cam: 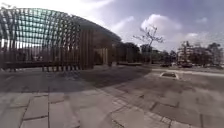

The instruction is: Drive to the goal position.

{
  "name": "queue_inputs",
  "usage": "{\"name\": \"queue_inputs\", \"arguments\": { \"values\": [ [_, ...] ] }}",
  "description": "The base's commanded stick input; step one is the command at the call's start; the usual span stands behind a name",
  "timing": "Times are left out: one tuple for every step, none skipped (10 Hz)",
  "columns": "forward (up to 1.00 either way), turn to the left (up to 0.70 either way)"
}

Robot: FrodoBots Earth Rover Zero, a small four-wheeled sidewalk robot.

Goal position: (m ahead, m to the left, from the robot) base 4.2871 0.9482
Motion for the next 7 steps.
{"name": "queue_inputs", "arguments": {
  "values": [
    [0.85,0.0],
    [0.85,0.0],
    [0.85,0.0],
    [0.85,0.0],
    [0.85,0.0],
    [0.85,0.0],
    [0.85,0.0]
  ]
}}
